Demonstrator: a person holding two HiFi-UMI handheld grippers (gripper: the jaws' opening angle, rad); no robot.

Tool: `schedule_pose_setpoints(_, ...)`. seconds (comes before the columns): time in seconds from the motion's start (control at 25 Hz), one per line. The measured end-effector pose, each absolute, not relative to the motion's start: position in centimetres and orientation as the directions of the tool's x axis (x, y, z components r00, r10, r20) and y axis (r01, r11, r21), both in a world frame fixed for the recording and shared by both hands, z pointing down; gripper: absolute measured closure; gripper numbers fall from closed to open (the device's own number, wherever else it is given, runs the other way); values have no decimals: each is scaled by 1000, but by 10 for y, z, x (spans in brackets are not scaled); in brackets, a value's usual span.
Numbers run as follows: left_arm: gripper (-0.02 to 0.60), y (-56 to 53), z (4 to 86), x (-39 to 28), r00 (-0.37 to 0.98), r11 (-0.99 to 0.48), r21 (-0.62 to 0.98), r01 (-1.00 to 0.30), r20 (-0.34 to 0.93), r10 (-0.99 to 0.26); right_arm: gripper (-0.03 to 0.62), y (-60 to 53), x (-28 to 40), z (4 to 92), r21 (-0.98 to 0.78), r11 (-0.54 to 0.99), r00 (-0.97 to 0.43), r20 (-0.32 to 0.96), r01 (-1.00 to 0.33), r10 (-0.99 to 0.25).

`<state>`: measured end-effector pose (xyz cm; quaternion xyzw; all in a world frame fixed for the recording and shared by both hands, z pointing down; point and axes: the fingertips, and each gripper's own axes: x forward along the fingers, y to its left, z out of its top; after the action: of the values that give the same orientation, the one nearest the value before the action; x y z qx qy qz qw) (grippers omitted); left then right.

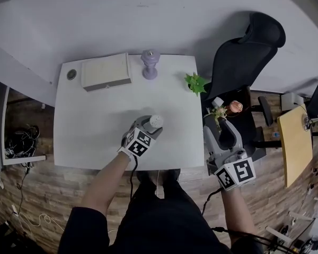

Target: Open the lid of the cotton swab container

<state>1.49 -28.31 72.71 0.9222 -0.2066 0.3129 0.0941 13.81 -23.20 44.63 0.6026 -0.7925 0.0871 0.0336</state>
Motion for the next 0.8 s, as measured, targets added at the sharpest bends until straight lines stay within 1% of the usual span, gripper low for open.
schedule_pose_setpoints(0.4,333,-258,665,3,754,-936,51,-348,609,-247,385,-233,112,446,-95,388,-399,157,-917,-904)
schedule_pose_setpoints(0.68,333,-231,613,7,768,-967,11,-255,610,-196,387,-226,74,455,-83,581,-584,212,-810,-784)
schedule_pose_setpoints(0.8,333,-214,592,10,768,-983,-17,-183,621,-154,385,-222,56,456,-101,643,-647,231,-759,-727)
